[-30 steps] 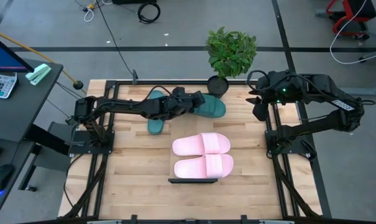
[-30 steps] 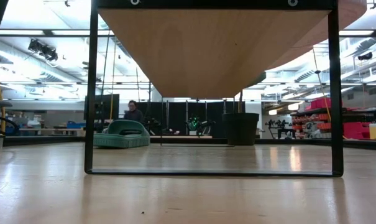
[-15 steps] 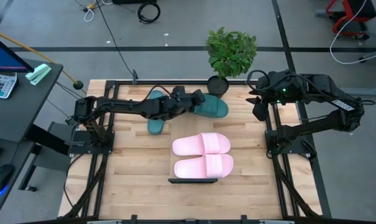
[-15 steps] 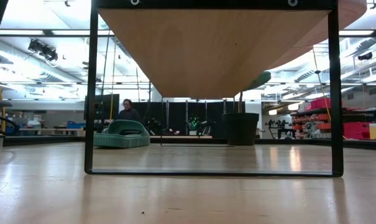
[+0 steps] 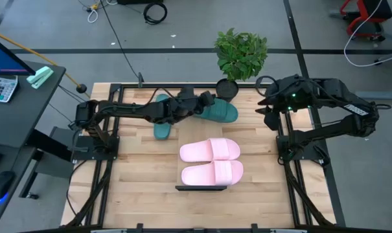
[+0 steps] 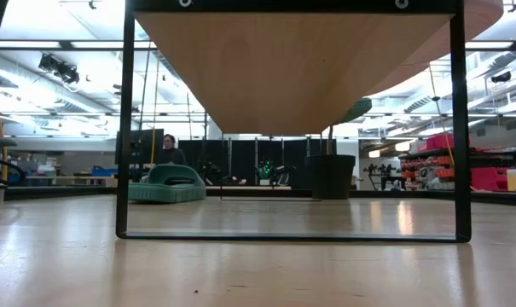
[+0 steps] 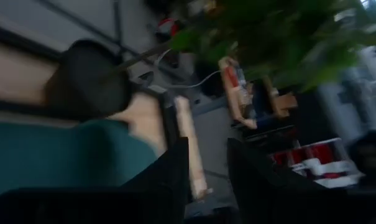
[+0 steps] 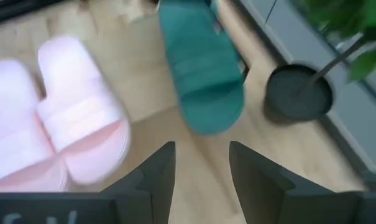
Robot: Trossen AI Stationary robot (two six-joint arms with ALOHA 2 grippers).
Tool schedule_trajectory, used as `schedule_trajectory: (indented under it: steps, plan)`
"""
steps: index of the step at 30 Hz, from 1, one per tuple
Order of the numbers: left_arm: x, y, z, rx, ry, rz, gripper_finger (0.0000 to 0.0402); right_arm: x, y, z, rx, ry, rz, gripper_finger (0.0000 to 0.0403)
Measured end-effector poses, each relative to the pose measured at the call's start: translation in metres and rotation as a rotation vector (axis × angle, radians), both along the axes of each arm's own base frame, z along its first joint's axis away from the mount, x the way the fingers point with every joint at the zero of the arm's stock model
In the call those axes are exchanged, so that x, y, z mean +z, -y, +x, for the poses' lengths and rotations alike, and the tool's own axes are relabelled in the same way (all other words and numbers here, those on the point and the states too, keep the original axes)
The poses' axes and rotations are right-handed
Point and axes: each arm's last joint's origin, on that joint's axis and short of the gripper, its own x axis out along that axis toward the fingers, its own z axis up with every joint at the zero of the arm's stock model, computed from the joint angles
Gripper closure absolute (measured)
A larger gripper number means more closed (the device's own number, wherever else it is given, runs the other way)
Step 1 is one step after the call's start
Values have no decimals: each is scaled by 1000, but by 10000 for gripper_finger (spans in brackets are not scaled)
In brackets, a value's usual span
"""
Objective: Pick and place slides into the shelf
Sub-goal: Put the left green slide on the shelf
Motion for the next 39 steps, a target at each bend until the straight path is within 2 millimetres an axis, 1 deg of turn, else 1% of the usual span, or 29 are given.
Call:
schedule_trajectory:
  steps: [4,8,13,18,23,27,35,39]
  plan:
    - [15,-3,-7,-7,1,79,284,-22,-1,5,25,-66,64,245]
    - [34,-6,-18,-7,10,157,281,-55,0,16,52,-123,113,245]
    - [58,-8,-35,-4,14,238,285,-91,0,34,96,-98,170,245]
    - [83,-8,-56,8,34,314,291,-115,1,44,106,-50,195,245]
    - [102,-6,-73,13,56,361,290,-128,1,50,114,-15,208,245]
    - [112,-3,-83,15,81,375,290,-132,2,53,115,0,204,245]
    - [119,4,-90,-14,108,378,288,-135,4,56,93,12,165,245]
    - [120,7,-90,-24,117,379,288,-138,5,61,93,0,156,245]
